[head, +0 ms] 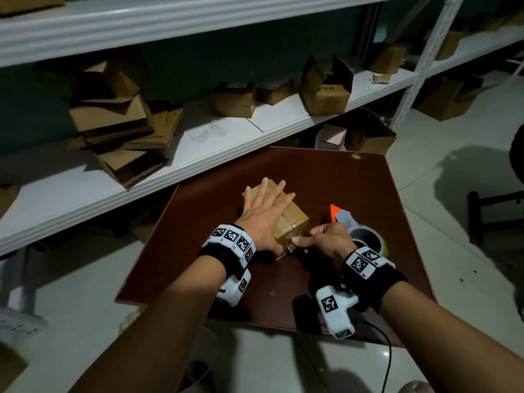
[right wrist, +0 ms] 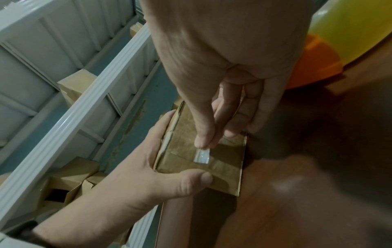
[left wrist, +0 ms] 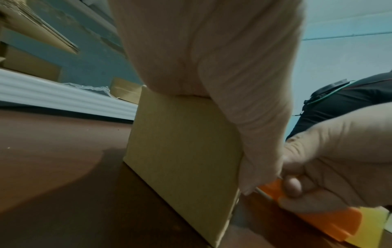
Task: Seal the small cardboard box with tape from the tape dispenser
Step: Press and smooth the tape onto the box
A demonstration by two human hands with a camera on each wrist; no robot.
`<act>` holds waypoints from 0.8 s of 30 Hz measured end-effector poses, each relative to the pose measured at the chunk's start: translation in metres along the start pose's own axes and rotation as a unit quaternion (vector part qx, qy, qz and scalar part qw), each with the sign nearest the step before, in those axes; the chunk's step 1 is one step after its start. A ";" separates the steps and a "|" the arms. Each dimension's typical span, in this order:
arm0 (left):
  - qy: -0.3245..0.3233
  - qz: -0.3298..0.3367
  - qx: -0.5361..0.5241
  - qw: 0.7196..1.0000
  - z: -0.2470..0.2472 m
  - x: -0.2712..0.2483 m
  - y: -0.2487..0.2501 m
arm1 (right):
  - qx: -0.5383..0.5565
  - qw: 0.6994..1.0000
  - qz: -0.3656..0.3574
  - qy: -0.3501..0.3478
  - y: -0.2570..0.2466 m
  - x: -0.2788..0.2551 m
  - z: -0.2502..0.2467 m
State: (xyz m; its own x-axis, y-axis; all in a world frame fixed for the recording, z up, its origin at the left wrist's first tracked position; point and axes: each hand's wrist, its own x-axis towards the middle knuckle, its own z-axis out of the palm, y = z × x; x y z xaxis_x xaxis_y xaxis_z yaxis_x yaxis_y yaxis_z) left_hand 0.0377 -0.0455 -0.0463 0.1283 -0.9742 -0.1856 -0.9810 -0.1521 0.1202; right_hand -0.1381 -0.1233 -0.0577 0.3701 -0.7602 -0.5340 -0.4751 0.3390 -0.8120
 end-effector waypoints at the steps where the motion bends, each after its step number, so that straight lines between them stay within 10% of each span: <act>1: 0.003 -0.001 0.002 1.000 0.001 0.000 0.000 | 0.000 1.000 0.000 0.002 0.000 0.002 0.002; 14: 0.018 -0.004 0.005 1.000 0.002 -0.001 0.000 | -0.029 1.000 0.004 -0.009 0.009 0.014 0.007; 24: -0.007 -0.055 0.031 0.998 -0.007 -0.004 0.004 | -0.284 0.955 -0.081 0.035 0.006 0.012 0.016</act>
State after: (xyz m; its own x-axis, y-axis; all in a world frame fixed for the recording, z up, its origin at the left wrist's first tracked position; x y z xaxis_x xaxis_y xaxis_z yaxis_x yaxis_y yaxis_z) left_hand 0.0341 -0.0431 -0.0381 0.2337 -0.9497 -0.2083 -0.9684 -0.2466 0.0378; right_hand -0.1242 -0.1215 -0.0731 0.4303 -0.8189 -0.3799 -0.7805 -0.1260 -0.6124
